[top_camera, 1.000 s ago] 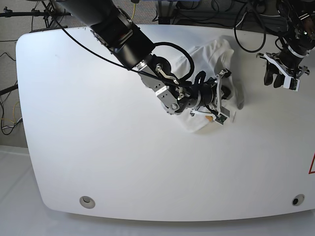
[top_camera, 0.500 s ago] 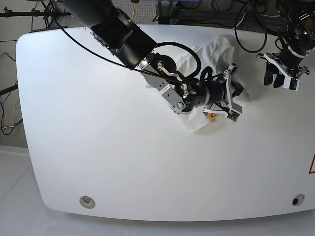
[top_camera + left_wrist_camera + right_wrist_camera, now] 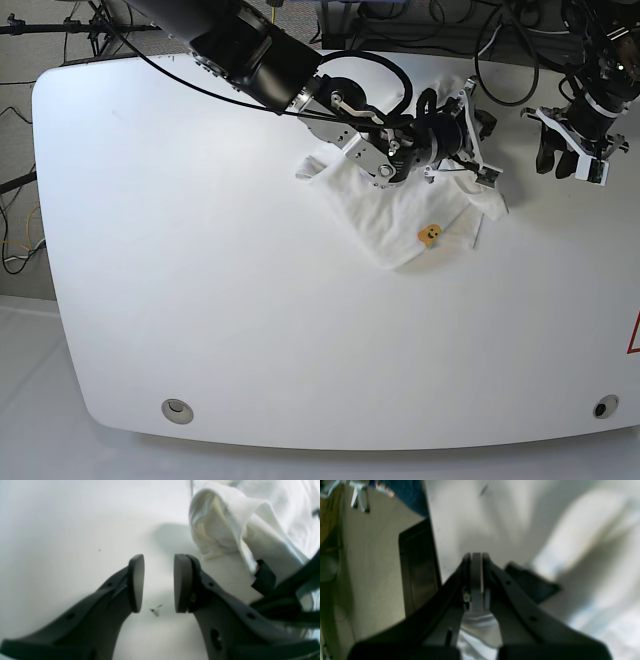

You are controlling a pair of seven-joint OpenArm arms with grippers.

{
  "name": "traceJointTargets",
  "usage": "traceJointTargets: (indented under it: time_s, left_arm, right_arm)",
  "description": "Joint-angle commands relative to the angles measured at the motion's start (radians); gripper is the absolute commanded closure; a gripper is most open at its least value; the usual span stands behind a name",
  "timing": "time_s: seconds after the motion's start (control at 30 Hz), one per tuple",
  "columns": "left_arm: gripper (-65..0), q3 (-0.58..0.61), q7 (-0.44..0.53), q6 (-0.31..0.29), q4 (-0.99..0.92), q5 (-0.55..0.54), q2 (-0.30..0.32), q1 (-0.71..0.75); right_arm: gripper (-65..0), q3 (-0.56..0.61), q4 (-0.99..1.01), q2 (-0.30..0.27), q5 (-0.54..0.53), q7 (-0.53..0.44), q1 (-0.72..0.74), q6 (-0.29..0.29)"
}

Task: Fold the T-shirt properly
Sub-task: 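Press and tuck the bundle edge with the right gripper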

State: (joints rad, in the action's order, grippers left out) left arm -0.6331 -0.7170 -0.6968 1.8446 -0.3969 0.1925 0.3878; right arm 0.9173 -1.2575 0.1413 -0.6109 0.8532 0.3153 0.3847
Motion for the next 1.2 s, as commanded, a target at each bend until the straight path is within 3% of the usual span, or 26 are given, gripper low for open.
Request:
traceJointTargets:
  time_s: [0.0,0.13,0.33,0.63,1.0,1.17]
  left_arm:
    - [-18.4,-0.006,0.021,-0.001,0.014,-0.017,0.012,-0.002]
    - [-18.4,-0.004,0.021,-0.001,0.014,-0.017,0.012,-0.002]
    - [-18.4,-0.006,0.021,-0.001,0.014,-0.017,0.012,-0.002]
    - [-18.3,-0.008,0.021,-0.001,0.014,-0.017,0.012,0.000]
    - [-18.4,-0.008,0.021,-0.001,0.014,-0.017,0.012,0.000]
    - [-18.4,-0.004,0.021,-0.001,0.014,-0.017,0.012,0.000]
  right_arm:
    - [-0.8,-0.030,-0.029,0.016,-0.020,-0.024,0.046,0.001]
    - [-0.8,-0.080,-0.057,0.016,-0.022,-0.018,0.083,-0.006]
    - [-0.8,-0.143,-0.083,0.016,-0.025,-0.016,0.153,-0.063]
    - [-0.9,-0.174,-0.044,0.016,-0.020,-0.032,0.204,-0.068]
    - [-1.0,-0.102,0.152,0.016,-0.020,-0.210,0.218,-0.062]
    - [-1.0,-0.100,0.178,0.016,-0.020,-0.226,0.218,-0.060]
